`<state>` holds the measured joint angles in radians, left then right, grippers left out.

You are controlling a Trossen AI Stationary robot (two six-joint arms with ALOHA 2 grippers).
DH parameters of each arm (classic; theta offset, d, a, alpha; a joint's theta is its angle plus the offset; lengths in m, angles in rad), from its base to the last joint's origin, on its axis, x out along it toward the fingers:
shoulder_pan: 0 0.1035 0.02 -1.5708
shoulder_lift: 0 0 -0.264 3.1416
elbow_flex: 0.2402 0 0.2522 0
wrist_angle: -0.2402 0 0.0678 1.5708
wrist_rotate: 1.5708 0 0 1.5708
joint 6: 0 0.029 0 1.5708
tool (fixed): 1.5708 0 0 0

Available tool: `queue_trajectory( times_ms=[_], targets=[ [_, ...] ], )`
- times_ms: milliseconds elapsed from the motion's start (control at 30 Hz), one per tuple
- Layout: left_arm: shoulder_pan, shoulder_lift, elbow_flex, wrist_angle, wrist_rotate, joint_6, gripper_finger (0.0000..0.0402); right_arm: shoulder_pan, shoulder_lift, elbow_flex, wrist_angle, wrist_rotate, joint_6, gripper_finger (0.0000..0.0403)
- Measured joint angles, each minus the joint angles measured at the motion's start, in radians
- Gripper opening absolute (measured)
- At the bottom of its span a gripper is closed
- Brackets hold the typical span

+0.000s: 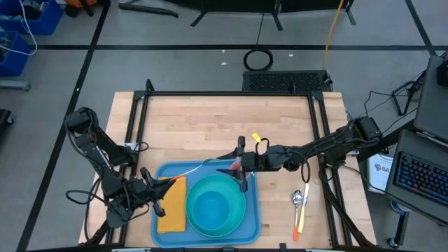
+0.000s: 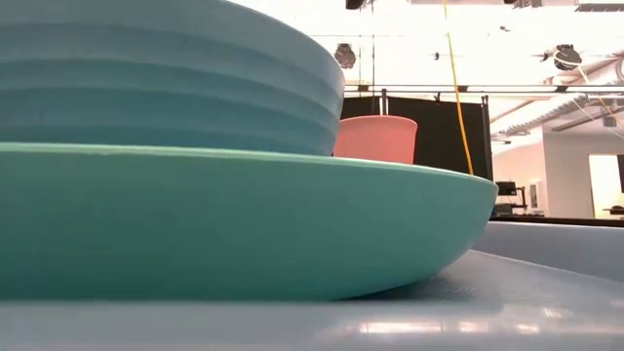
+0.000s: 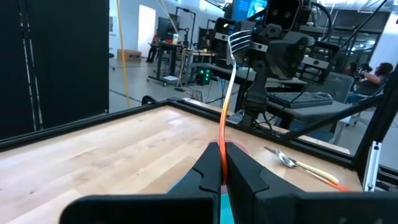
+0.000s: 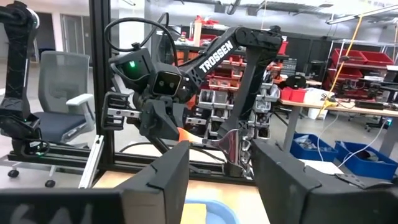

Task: Set up tray
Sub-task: Put the orange fork on the yellow table napkin

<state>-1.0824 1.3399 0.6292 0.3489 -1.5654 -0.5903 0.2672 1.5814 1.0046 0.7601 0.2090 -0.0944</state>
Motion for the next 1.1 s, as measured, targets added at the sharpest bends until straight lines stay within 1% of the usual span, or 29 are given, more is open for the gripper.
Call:
queue_trajectory(
  times_ms=[100,167,233,367,400,633,833,967,1100],
  targets=[
    [-0.001,0.000,0.000,0.000,0.000,0.002,0.0007,0.000,0.000,0.000,0.000,-0.001,0.000,0.0137],
    [-0.001,0.000,0.000,0.000,0.000,0.003,0.0007,0.000,0.000,0.000,-0.002,-0.001,0.000,0.0115],
    [-0.001,0.000,0.000,-0.001,0.001,0.004,0.0007,0.000,0.000,0.000,-0.008,-0.001,-0.005,0.0088],
    [-0.001,0.000,0.000,-0.002,0.005,0.005,0.0007,-0.001,-0.001,0.000,-0.027,0.003,-0.018,0.0019],
    [-0.001,0.000,0.000,-0.002,0.005,0.005,0.0007,-0.001,-0.001,0.000,-0.031,0.008,-0.028,0.0011],
    [-0.001,0.000,0.000,-0.003,0.001,0.004,0.0014,-0.002,-0.001,0.000,-0.037,0.012,-0.036,0.0004],
    [-0.006,0.000,0.000,0.001,0.001,0.034,0.0023,-0.012,-0.002,0.000,-0.068,0.005,0.006,0.0002],
    [-0.021,0.000,0.000,0.034,0.017,0.118,0.0026,-0.033,-0.002,0.000,-0.105,-0.015,0.056,0.0001],
    [-0.065,-0.019,0.000,0.128,0.021,0.281,0.0027,-0.044,-0.001,0.000,-0.113,-0.075,0.089,0.0001]
  ],
)
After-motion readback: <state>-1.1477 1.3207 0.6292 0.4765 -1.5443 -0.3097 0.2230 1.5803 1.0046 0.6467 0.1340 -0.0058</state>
